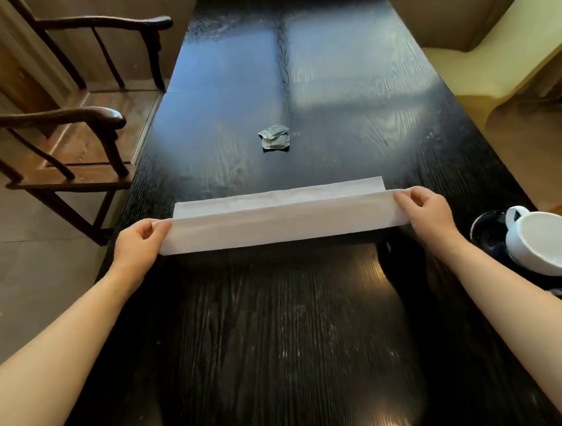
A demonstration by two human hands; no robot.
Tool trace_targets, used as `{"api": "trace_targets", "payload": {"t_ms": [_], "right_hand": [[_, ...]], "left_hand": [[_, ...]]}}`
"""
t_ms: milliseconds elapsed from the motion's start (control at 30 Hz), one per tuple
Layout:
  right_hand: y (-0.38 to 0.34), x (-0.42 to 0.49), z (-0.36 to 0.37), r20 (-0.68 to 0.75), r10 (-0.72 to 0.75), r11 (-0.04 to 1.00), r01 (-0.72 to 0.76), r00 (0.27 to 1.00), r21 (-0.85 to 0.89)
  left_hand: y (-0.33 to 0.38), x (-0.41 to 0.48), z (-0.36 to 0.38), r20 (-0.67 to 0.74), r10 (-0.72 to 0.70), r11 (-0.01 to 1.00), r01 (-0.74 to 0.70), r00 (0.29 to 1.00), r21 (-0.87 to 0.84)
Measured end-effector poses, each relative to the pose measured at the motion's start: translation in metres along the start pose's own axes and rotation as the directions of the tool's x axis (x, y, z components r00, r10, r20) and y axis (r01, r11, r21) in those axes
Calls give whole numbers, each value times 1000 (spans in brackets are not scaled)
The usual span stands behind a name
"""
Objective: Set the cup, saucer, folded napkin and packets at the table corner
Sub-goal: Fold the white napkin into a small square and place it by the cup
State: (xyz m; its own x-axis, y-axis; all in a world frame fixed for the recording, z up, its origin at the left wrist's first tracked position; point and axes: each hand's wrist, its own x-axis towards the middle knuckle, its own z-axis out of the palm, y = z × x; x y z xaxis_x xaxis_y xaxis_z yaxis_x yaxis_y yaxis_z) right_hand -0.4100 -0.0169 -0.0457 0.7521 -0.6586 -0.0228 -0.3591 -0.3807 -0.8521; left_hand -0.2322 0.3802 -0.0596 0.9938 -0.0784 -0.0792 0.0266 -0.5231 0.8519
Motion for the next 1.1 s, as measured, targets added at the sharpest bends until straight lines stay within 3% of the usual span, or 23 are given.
{"api": "trace_targets", "payload": {"t_ms": [167,300,500,667,900,933,1000,1067,1100], "right_hand": [[-5,36,34,-178,9,971,-51,984,-232],[-6,56,53,-218,-4,856,-109,976,-505],[3,71,72,-185,-122,648,-63,975,-759],[14,73,79,-207,-234,582,-34,950,-812],[0,75,78,-254,-254,520,-90,933,-849],[-6,74,83,-255,-273,580,-53,928,-813],[-28,65,113,-103,-403,704,236,909,-669],[-47,47,155,200,-518,650,534,832,-541],[-52,38,175,349,-491,620,602,798,-504]], "left_hand": [[6,36,29,-102,10,983,9,995,186],[7,59,48,-149,34,944,17,988,330],[5,71,63,-38,162,714,-90,986,694],[-1,70,69,-67,221,655,-97,973,749],[7,75,65,-167,135,699,26,977,715],[11,74,69,-166,193,716,-23,967,698],[21,62,87,-39,386,740,-284,922,609],[23,42,115,197,525,642,-537,828,547],[21,33,126,295,499,606,-571,815,554]]}}
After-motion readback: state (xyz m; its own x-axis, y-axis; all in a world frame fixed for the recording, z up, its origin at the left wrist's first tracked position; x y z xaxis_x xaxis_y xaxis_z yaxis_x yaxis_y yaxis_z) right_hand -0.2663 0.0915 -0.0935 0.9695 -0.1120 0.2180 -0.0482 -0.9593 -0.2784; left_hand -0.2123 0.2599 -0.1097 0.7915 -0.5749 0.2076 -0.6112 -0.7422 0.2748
